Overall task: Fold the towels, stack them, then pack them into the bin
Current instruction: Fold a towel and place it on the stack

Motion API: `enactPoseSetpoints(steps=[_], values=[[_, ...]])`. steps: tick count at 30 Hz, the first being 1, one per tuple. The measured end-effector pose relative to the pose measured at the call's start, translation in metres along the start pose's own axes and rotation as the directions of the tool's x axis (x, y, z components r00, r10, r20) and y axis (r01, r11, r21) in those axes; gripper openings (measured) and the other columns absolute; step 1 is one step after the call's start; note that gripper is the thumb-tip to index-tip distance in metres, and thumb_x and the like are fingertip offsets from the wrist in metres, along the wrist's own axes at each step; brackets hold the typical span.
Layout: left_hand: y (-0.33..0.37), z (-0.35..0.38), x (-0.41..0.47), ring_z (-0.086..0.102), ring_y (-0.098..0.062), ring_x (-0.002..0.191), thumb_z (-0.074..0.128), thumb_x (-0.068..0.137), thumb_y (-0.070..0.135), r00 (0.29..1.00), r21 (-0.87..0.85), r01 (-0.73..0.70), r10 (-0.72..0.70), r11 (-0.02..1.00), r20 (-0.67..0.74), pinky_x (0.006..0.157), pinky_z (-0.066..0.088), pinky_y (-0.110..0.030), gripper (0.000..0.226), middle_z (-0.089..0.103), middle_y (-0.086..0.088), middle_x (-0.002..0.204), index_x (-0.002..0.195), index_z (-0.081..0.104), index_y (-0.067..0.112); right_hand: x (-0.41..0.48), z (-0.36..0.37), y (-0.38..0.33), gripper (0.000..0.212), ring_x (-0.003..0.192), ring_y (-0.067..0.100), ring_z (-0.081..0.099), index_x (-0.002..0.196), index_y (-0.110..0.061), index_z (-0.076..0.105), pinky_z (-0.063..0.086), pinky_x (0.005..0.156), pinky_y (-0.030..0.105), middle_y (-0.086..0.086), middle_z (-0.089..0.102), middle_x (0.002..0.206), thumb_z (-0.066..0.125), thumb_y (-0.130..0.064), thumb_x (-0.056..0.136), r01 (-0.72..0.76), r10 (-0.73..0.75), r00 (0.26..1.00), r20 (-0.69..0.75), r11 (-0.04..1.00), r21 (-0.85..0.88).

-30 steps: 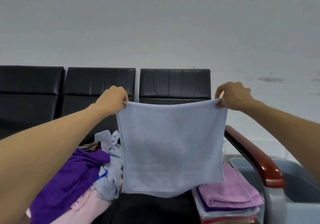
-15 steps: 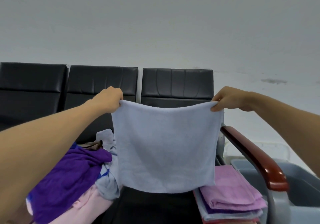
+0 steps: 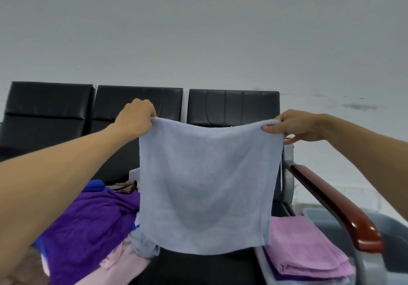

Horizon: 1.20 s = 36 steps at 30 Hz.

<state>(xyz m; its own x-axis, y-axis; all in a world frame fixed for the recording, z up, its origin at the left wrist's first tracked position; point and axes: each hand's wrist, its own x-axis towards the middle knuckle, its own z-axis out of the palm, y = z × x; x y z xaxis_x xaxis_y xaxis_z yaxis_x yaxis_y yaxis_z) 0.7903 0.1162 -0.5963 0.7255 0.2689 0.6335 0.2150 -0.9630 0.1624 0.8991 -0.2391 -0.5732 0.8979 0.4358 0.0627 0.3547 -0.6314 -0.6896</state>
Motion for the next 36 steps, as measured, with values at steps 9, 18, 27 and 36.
enactPoseSetpoints(steps=[9, 18, 27, 36], values=[[-0.012, 0.001, -0.005, 0.061, -0.027, 0.083, 0.064, 0.084, 0.001, 0.995, -0.017, 0.022, -0.020, 1.000, 0.095, 0.071, 0.047, -0.034, 0.020, 0.068, -0.012, 0.097, 0.101, 0.073, 0.008, 0.007, 0.013, -0.001, 0.018, 0.078, 0.017, 0.066, 0.082, -0.010, 0.073, 0.057, 0.064, 0.024, 0.002, 0.068, 0.082, 0.060, -0.001, 0.090, 0.083, -0.091, 0.996, -0.024, 0.967, -0.239], [-0.025, -0.016, -0.008, 0.062, -0.016, 0.085, 0.075, 0.081, 0.018, 0.913, 0.039, -0.084, 0.061, 0.996, 0.403, 0.074, 0.045, -0.026, 0.017, 0.068, 0.002, 0.085, 0.097, 0.075, 0.011, -0.005, 0.010, -0.003, 0.023, 0.094, 0.023, 0.067, 0.088, -0.008, 0.068, 0.058, 0.080, 0.037, 0.005, 0.068, 0.095, 0.047, -0.005, 0.097, 0.049, 0.048, 0.972, 0.232, 0.918, -0.393], [-0.027, -0.056, -0.012, 0.065, -0.014, 0.049, 0.076, 0.080, 0.020, 0.799, -0.009, -0.038, 0.036, 0.999, 0.600, 0.049, 0.047, -0.019, 0.012, 0.074, -0.004, 0.078, 0.090, 0.070, 0.015, -0.028, -0.006, -0.016, 0.026, 0.089, 0.025, 0.071, 0.101, -0.002, 0.068, 0.056, 0.085, 0.046, 0.011, 0.074, 0.094, 0.043, -0.008, 0.100, 0.041, 0.090, 0.932, 0.351, 0.936, -0.349], [-0.034, 0.052, -0.030, 0.068, -0.013, 0.050, 0.070, 0.085, 0.012, 0.922, -0.119, 0.103, -0.050, 0.988, 0.384, 0.052, 0.050, -0.022, 0.010, 0.071, -0.002, 0.075, 0.095, 0.070, 0.013, 0.026, 0.060, 0.049, 0.028, 0.051, 0.017, 0.059, 0.068, -0.017, 0.055, 0.044, 0.048, 0.023, 0.006, 0.065, 0.059, 0.048, -0.013, 0.095, 0.014, 0.020, 0.998, 0.060, 0.854, -0.520]])
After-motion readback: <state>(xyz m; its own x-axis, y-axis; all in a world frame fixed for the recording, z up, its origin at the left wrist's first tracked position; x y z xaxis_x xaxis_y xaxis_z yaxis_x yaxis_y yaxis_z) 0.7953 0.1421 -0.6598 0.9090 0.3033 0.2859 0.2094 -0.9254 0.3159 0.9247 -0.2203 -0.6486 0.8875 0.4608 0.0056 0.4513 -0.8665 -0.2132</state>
